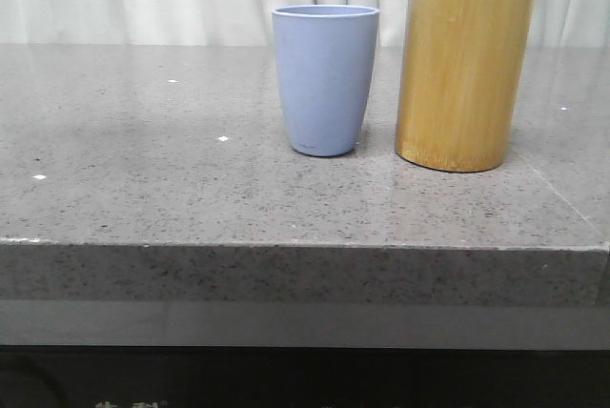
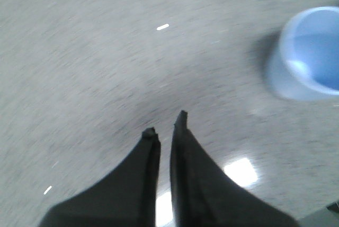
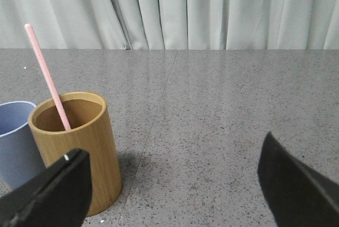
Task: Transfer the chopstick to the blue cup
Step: 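Set the blue cup down, open the left gripper and withdraw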
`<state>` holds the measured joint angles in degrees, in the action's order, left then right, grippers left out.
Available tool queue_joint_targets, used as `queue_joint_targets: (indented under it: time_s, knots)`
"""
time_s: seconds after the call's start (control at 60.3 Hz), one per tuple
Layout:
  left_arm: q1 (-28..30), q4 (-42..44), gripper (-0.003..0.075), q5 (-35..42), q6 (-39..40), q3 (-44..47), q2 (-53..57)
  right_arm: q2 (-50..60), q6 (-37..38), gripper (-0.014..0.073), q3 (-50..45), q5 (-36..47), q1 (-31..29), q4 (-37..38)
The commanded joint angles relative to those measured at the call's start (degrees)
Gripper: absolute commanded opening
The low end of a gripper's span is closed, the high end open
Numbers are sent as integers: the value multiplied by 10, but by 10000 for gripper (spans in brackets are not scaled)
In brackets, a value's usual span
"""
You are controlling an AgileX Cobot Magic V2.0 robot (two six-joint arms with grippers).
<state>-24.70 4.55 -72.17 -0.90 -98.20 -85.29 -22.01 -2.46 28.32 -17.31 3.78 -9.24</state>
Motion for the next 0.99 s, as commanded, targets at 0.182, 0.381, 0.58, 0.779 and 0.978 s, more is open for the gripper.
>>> queue_joint_targets:
  time_s: [0.182,0.381,0.58,0.779,0.978]
  knots:
    - [155,-58,-19,132,9,161,139,-6,-2,643,19,43,0,-1]
    - [204,-64,-19,249,9,341,258,-6,-2,643,19,43,0,-1]
    - [207,-74,-19,396,9,522,411,-6,-2,643,19,43,0,-1]
    - [207,-74,-19,482,9,647,562,-6,-2,643,19,53,0,-1]
    - [207,-74,-19,513,9,706,688,-6,-2,643,19,60,0,-1]
